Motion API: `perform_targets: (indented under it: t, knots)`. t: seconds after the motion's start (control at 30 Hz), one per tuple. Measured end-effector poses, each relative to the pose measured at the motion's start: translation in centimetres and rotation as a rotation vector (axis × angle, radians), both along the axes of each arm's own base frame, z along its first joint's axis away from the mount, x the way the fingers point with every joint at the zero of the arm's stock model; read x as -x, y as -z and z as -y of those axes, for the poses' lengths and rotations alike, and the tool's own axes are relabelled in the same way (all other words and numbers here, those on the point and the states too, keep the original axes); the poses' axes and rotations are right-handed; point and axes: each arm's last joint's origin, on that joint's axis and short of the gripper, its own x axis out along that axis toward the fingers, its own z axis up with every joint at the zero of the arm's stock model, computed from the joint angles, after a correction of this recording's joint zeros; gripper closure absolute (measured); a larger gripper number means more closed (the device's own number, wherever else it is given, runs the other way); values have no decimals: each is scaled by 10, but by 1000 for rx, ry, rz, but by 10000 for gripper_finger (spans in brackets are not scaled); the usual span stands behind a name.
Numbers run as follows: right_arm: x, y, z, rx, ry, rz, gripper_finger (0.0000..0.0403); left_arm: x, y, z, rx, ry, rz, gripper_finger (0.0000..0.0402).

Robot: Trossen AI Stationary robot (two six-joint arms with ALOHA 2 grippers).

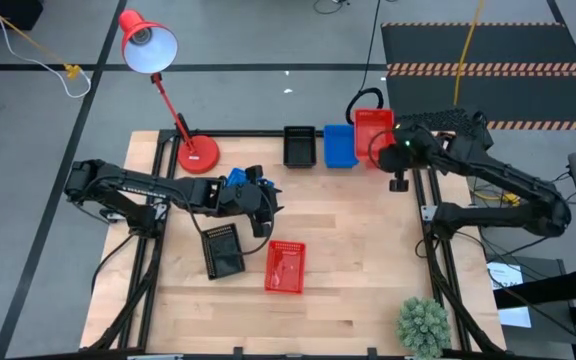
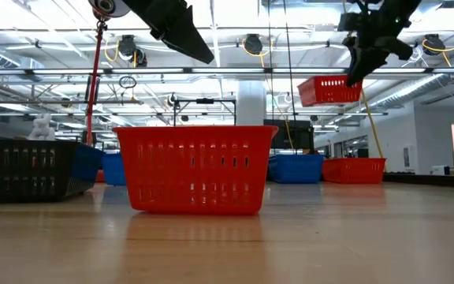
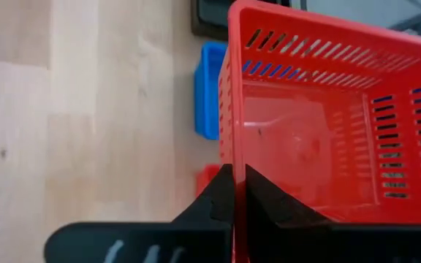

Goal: Stack baskets by color
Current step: Stack the bottom red basket on top of the top red basket

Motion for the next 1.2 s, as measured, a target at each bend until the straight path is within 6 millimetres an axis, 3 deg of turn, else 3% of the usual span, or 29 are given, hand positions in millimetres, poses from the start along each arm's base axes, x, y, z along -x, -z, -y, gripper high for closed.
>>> perform_targets:
  t: [0.37, 0.8, 1.2]
  knots:
    - [15, 14, 22, -41, -37, -14, 401, 0, 0, 0, 1, 2, 0, 204]
    - [30, 50, 42, -26, 44, -67, 401, 0, 0, 0, 4, -1, 1, 204]
    - [27, 71, 66, -116, 90, -155, 400, 0, 0, 0, 1, 2, -1, 204]
